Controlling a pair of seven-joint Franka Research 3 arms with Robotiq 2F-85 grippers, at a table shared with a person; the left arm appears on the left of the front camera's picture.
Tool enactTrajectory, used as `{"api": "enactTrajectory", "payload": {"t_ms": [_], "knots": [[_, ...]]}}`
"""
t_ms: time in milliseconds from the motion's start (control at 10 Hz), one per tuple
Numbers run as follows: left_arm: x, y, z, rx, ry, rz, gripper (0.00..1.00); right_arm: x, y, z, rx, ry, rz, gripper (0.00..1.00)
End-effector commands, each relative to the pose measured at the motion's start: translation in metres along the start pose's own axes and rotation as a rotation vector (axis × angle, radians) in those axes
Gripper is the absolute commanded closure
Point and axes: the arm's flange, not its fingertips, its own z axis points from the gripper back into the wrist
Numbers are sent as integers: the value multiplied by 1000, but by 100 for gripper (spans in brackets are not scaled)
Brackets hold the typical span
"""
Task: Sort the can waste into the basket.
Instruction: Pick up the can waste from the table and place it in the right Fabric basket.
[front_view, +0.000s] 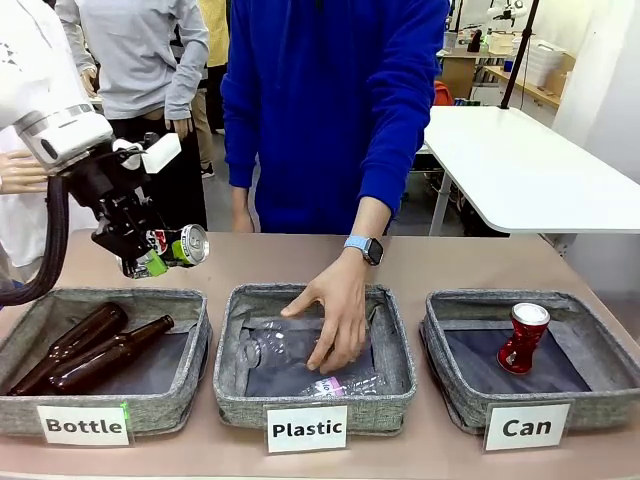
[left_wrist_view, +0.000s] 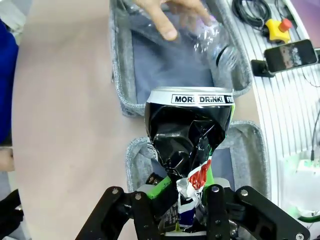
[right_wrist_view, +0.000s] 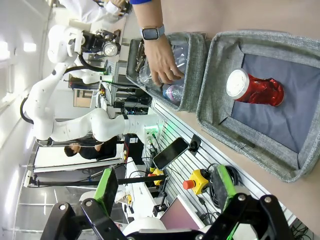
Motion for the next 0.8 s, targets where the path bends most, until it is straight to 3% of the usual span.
{"api": "enactTrajectory", "payload": {"t_ms": [0, 500, 700], "knots": [[2, 2, 5, -11, -3, 5, 100, -2, 0, 0, -11, -7, 16, 0], [-15, 0, 16, -14, -55, 53, 100, -2, 0, 0, -11, -7, 16, 0], [6, 10, 10, -22, -85, 78, 100, -2, 0, 0, -11, -7, 16, 0]]}}
